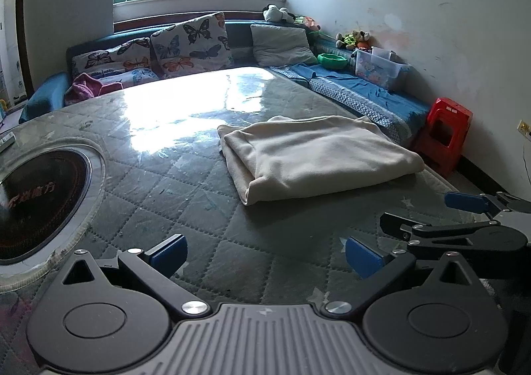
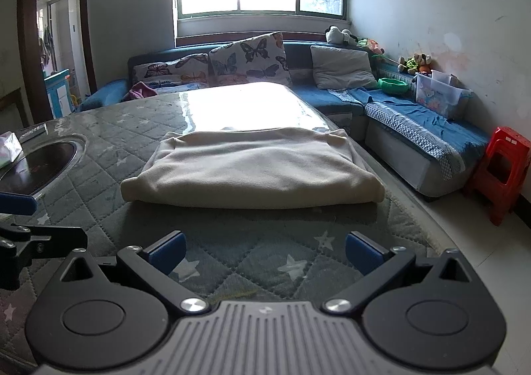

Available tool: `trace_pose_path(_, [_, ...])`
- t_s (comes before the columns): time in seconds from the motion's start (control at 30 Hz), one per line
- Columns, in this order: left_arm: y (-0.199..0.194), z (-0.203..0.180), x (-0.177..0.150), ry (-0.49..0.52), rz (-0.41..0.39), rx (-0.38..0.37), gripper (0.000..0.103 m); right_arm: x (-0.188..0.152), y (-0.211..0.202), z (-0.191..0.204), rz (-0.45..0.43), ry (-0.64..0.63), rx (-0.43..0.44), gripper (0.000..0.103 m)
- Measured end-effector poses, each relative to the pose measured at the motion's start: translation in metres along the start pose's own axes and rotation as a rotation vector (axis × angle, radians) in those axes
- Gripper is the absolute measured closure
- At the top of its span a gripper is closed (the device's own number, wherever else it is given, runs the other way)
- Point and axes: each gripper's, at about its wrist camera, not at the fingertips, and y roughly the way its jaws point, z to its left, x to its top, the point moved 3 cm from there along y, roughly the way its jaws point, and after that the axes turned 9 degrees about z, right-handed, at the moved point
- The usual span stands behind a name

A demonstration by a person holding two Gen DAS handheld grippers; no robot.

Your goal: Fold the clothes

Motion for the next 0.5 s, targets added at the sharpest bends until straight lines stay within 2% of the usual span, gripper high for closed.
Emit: trace_pose_path(0.5, [0.0024,-0.0054,0.0031,0.014,0.010,0.001,0.000,0.0004,0.0047,0.0004,0.008,0.002,0.004,0.000])
